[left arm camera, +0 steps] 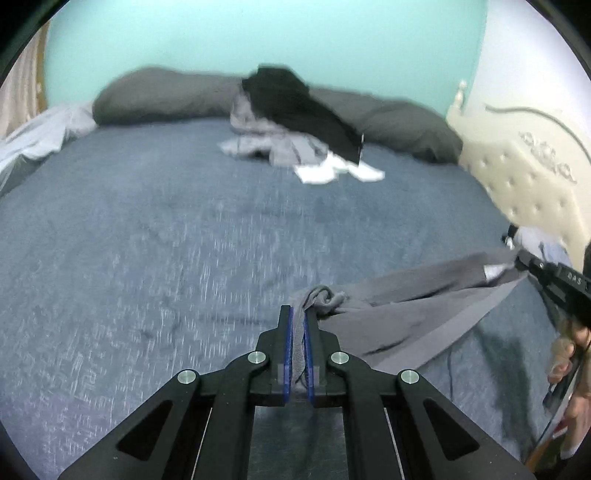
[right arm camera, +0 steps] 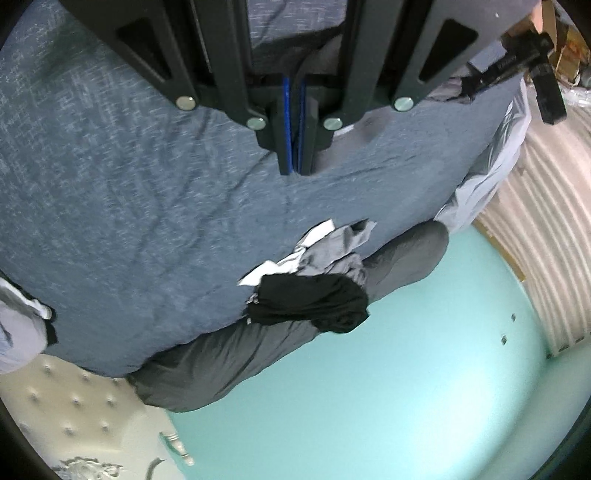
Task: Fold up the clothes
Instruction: 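Lift the garment with the left tool while the right tool holds the other part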
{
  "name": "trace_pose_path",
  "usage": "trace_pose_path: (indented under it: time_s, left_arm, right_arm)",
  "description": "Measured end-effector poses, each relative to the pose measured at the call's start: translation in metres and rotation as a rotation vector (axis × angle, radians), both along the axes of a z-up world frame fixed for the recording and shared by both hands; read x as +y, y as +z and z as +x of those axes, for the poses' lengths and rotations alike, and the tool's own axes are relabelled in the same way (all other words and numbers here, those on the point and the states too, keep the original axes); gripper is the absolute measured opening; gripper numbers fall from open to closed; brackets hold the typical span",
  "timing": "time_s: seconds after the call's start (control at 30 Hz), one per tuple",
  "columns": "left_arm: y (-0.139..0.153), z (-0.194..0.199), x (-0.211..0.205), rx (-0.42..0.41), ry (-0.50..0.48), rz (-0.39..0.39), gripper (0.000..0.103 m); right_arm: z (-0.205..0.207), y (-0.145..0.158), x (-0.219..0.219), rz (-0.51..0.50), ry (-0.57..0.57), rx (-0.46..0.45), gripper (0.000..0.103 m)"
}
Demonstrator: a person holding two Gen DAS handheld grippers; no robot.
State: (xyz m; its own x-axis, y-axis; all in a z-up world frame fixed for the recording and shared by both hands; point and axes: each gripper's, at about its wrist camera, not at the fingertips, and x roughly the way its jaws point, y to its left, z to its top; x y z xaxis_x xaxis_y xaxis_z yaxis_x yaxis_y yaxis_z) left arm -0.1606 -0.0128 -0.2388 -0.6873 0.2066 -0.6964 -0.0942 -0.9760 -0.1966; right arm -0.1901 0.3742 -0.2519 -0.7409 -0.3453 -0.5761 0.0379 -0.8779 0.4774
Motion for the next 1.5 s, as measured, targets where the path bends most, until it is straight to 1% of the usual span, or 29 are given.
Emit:
trace_pose_path:
  time_s: [0.13, 0.23, 0.33, 0.37, 0.43, 0.47, 0.5, 0.57, 0.6, 0.7, 0.9, 1.0, 1.1, 1.2, 1.3, 1.43, 1.5]
  left_arm:
    - [-0.033, -0.007, 0.004, -0.119, -0.041, 0.020, 0.006]
    - [-0.057, -0.012, 0.010, -0.209, -0.076, 0.031, 0.006]
    - [-0.069, -0.015, 0.017, -0.259, -0.108, 0.039, 0.007]
    - [-0.070, -0.014, 0.017, -0.262, -0.105, 0.048, 0.007]
    - [-0.071, -0.012, 0.017, -0.267, -0.098, 0.064, 0.012]
    - [-0.068, -0.011, 0.013, -0.256, -0.083, 0.070, 0.022]
    - [-0.066, -0.011, 0.009, -0.244, -0.069, 0.075, 0.029]
    - [-0.060, -0.010, 0.001, -0.222, -0.041, 0.086, 0.031]
    - [-0.058, -0.010, -0.003, -0.210, -0.027, 0.092, 0.035]
    - [-0.054, -0.012, -0.010, -0.181, 0.000, 0.096, 0.042]
    - [-0.068, -0.014, -0.017, -0.215, 0.027, 0.103, 0.042]
    - [-0.069, -0.014, -0.023, -0.207, 0.053, 0.108, 0.043]
    - [-0.068, -0.013, -0.021, -0.198, 0.039, 0.092, 0.043]
    - [-0.069, -0.011, -0.023, -0.202, 0.031, 0.102, 0.043]
    - [-0.068, -0.010, -0.023, -0.200, 0.024, 0.106, 0.043]
    - [-0.063, -0.007, -0.028, -0.185, 0.028, 0.115, 0.043]
    - [-0.063, -0.005, -0.032, -0.183, 0.030, 0.124, 0.042]
  right_arm:
    - [-0.006, -0.005, -0.017, -0.004, 0.047, -0.037, 0.003]
    - [-0.011, -0.017, -0.023, 0.023, 0.059, -0.084, 0.003]
    - [-0.014, -0.029, -0.023, 0.042, 0.053, -0.127, 0.003]
    - [-0.014, -0.032, -0.021, 0.043, 0.048, -0.135, 0.003]
    - [-0.014, -0.037, -0.016, 0.044, 0.036, -0.144, 0.003]
    - [-0.014, -0.038, -0.014, 0.043, 0.032, -0.148, 0.003]
    - [-0.014, -0.038, -0.013, 0.041, 0.030, -0.149, 0.003]
    - [-0.013, -0.038, -0.011, 0.038, 0.028, -0.149, 0.003]
    - [-0.013, -0.037, -0.011, 0.038, 0.028, -0.146, 0.003]
    - [-0.011, -0.032, -0.013, 0.041, 0.032, -0.129, 0.004]
    - [-0.012, -0.024, -0.025, 0.055, 0.082, -0.115, 0.006]
    - [-0.013, -0.025, -0.036, 0.075, 0.126, -0.124, 0.006]
    - [-0.012, -0.027, -0.048, 0.101, 0.161, -0.131, 0.006]
    - [-0.011, -0.027, -0.060, 0.130, 0.197, -0.136, 0.006]
    - [-0.007, -0.029, -0.078, 0.105, 0.249, -0.150, 0.005]
    - [-0.005, -0.037, -0.110, 0.068, 0.310, -0.193, 0.003]
    - [-0.005, -0.040, -0.122, 0.040, 0.318, -0.215, 0.003]
